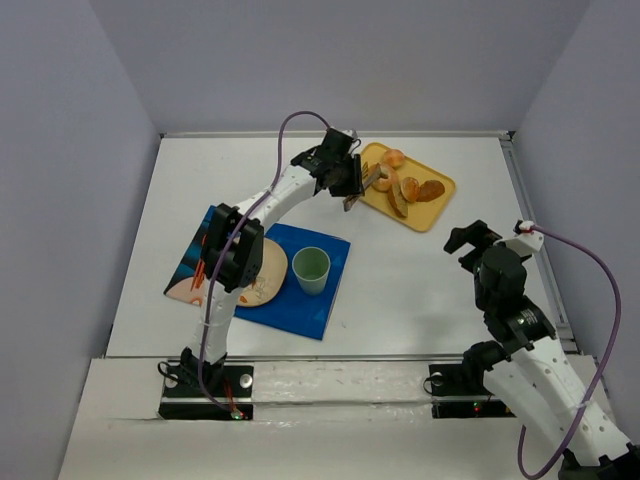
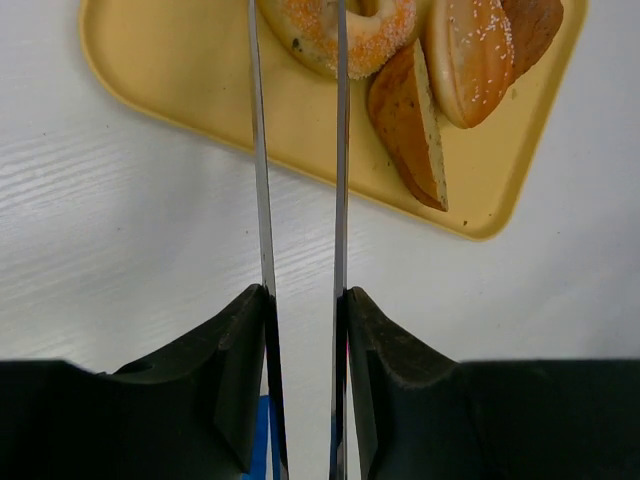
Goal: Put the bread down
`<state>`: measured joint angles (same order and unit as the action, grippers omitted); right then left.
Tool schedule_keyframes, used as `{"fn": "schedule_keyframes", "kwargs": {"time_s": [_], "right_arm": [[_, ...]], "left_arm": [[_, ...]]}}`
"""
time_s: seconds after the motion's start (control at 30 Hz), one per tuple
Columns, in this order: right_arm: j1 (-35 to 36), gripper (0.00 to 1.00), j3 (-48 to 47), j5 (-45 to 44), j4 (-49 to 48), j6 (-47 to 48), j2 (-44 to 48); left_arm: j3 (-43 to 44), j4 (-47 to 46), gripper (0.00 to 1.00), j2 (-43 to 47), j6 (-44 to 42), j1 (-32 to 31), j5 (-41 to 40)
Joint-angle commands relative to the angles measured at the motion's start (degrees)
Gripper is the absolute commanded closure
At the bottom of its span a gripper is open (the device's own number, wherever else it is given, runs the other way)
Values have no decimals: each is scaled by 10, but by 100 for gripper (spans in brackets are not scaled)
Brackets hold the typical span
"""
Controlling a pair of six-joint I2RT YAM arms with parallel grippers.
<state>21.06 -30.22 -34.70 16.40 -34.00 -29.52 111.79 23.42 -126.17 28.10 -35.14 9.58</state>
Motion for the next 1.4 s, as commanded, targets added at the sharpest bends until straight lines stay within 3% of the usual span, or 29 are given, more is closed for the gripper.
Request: {"fn": "schedule_keyframes", "kwargs": {"time_s": [0.0,0.53,0.7,0.93,1.07,1.2,1.37], "right_arm": [[0,2,2,-20,-6,-6,10],[0,2,3,-26,-6,-8,17],[0,2,3,-22,-6,-8,17],[0,2,2,-13,-5,-8,19],[0,2,2,-11,-5,-9,19],[0,2,2,-8,-6,-12,15],[0,2,2,-6,-5,-15,7]], "left_arm": [[-4,-21,94,94,-16,1,-22],[-64,-47,95,168,-24,1,-55],[-105,-33,95,244,-20,2,-121],[-319,-49,94,470,51,2,-235],[-450,12,94,623,105,2,-288],[-490,121,94,703,146,2,-330],[-520,230,94,762,187,2,-304]]}}
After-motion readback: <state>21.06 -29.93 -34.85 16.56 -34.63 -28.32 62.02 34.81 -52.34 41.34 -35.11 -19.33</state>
